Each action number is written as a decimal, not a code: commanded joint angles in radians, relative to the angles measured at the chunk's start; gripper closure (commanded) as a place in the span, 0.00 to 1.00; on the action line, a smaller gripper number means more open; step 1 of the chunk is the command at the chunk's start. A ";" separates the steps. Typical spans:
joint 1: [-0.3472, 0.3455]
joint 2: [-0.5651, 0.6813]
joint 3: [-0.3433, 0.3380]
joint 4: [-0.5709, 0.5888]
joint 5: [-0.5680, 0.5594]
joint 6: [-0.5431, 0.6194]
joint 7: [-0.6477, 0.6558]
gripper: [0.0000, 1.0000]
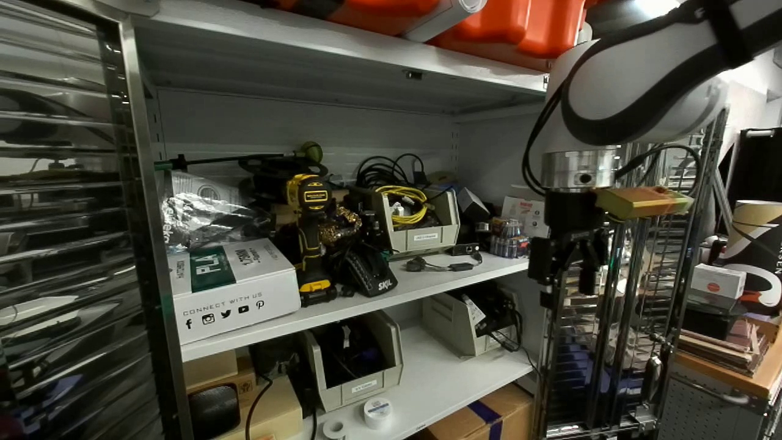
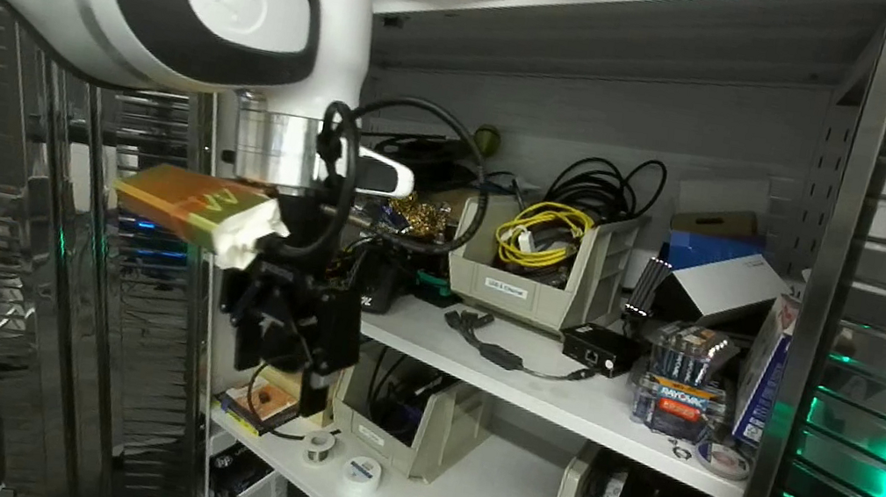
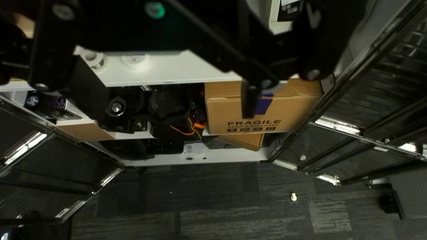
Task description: Put the black object in the cream box
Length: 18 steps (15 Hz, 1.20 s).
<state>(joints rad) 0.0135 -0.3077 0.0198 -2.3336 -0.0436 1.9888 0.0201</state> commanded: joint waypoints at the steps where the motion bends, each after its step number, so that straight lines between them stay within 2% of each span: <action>1: -0.003 0.223 0.011 0.216 -0.036 0.024 0.005 0.00; 4: -0.005 0.366 0.002 0.366 -0.040 0.007 0.047 0.00; 9: -0.005 0.530 -0.031 0.561 -0.011 -0.019 0.250 0.00; 18: 0.019 0.661 -0.098 0.749 -0.019 -0.013 0.628 0.00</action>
<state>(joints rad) 0.0127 0.3010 -0.0566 -1.6763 -0.0625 2.0056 0.5485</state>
